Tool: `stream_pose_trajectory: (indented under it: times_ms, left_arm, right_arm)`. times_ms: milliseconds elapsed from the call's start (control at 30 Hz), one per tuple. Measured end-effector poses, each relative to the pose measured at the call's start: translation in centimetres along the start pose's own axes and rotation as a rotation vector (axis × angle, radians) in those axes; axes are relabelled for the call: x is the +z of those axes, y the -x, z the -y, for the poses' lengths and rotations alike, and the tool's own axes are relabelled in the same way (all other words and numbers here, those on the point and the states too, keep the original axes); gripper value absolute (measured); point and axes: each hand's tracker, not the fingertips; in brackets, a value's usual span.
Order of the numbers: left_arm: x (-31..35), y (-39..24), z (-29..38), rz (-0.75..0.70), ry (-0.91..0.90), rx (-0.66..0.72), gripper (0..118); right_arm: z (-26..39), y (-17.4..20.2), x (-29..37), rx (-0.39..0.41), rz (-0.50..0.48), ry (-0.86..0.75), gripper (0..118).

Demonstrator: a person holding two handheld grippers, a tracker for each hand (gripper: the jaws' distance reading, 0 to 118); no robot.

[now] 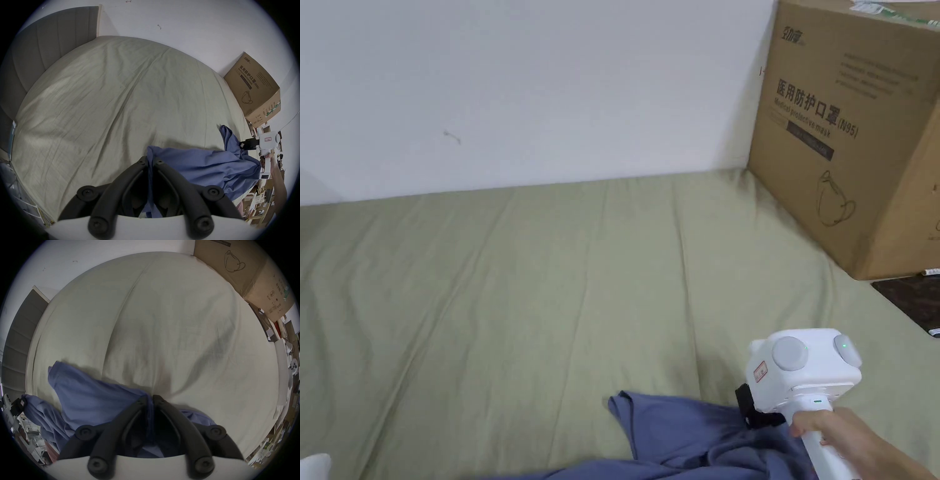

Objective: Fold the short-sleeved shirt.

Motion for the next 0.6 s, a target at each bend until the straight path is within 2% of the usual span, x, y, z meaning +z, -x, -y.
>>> stream_pose_trajectory:
  times_ms: [100, 267, 300, 367, 433, 600]
  left_arm:
    - [1.1, -0.4, -0.5, -0.02, -0.023, -0.038, 3]
    - [3.5, -0.1, -2.8, -0.023, -0.081, -0.065, 3]
    - [4.2, -0.3, -3.2, -0.027, -0.098, -0.076, 3]
    - [6.0, -0.9, -4.0, -0.031, -0.142, -0.1, 3]
    - [7.8, -1.5, -5.0, -0.016, -0.178, -0.111, 3]
    - [12.5, -3.8, -7.5, -0.003, -0.298, -0.145, 3]
  right_arm:
    - [1.5, 1.6, 2.5, -0.018, 0.01, -0.015, 7]
    - [0.2, -0.8, 8.3, -0.071, -0.032, -0.177, 6]
    - [-1.4, -2.8, 8.5, -0.083, -0.037, -0.205, 6]
    - [-1.8, -4.0, 11.7, -0.089, -0.055, -0.273, 6]
    - [-1.7, -4.5, 15.1, -0.128, -0.09, -0.333, 6]
    - [-2.5, -5.4, 23.2, -0.141, -0.141, -0.479, 6]
